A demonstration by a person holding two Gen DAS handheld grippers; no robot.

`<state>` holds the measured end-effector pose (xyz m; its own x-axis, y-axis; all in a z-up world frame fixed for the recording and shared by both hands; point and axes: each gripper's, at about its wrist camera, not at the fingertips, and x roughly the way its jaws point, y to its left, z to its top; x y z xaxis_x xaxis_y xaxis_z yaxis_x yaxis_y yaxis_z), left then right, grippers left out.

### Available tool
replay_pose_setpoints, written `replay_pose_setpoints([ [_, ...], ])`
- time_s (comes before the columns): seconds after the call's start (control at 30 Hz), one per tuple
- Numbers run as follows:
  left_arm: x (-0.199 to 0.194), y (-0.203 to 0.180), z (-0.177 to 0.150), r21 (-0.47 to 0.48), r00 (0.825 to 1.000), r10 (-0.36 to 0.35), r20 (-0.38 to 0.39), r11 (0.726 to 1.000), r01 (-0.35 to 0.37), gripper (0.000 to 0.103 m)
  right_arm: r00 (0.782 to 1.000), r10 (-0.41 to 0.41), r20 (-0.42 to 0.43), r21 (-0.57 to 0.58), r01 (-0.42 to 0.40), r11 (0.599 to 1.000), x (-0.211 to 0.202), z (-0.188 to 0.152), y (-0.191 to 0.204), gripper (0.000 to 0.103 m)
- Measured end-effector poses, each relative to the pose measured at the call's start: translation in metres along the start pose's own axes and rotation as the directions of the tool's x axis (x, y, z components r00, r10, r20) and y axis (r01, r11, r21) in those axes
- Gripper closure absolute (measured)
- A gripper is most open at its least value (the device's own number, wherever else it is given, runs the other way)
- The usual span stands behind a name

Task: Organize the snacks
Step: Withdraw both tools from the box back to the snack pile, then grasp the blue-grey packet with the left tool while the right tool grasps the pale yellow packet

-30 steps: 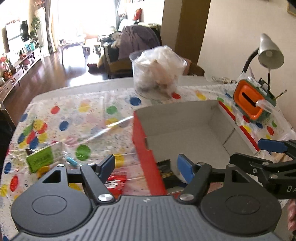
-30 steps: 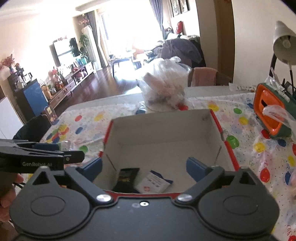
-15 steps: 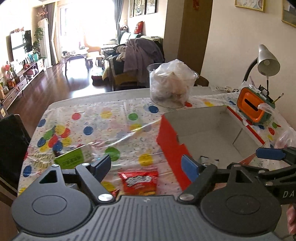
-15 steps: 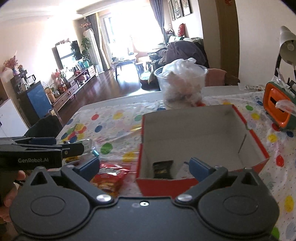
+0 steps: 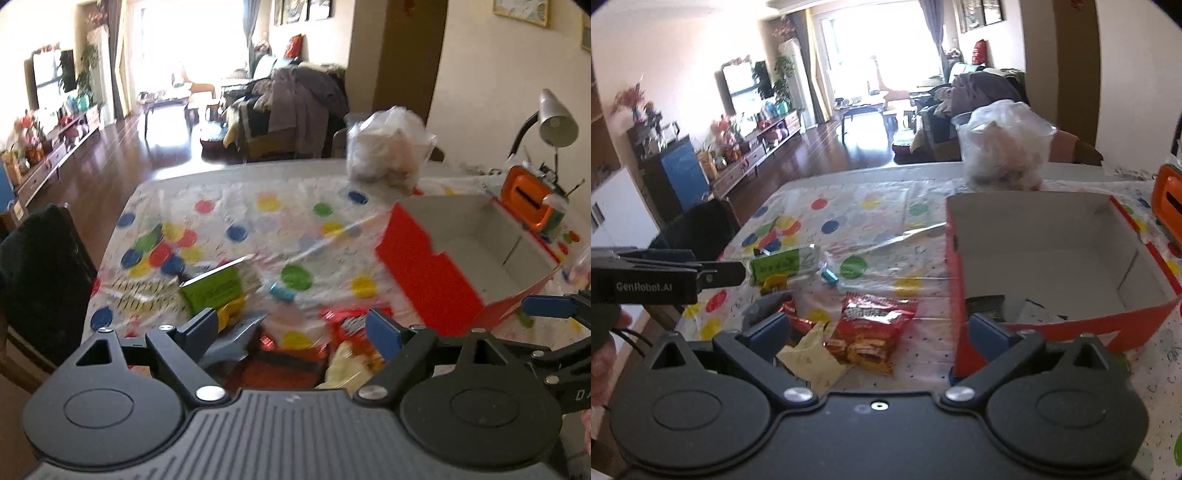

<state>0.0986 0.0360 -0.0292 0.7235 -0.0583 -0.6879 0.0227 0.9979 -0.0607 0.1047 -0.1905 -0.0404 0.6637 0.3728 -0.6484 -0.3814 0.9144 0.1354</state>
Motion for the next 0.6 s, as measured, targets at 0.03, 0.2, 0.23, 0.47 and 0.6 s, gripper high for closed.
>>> replay_pose_setpoints([
  [0.03,0.003,0.005,-0.002,-0.002,1.000,-0.002,-0.014,1.000,0.002,0.016,1.000,0.007,-0.004,-0.013,-0.007,1.000,0.004,-0.002,0.004,0.000],
  [0.2,0.018,0.025,-0.019,0.014,0.997,-0.007,-0.078,1.000,0.008,0.016,0.997,0.031,-0.064,-0.115,-0.039,0.993,0.028,-0.015,0.027,0.000],
  [0.23,0.022,0.028,-0.023,0.017,0.996,-0.007,-0.088,1.000,0.009,0.016,0.997,0.023,-0.074,-0.139,-0.034,0.990,0.033,-0.017,0.032,0.000],
  [0.47,0.041,0.044,-0.042,0.000,0.987,-0.009,-0.158,1.000,0.010,0.016,0.990,0.039,-0.137,-0.269,-0.075,0.960,0.066,-0.030,0.058,0.006],
  [0.6,0.046,0.049,-0.047,-0.013,0.983,-0.028,-0.181,1.000,0.026,0.016,0.986,0.047,-0.161,-0.329,-0.098,0.939,0.081,-0.035,0.064,0.019],
])
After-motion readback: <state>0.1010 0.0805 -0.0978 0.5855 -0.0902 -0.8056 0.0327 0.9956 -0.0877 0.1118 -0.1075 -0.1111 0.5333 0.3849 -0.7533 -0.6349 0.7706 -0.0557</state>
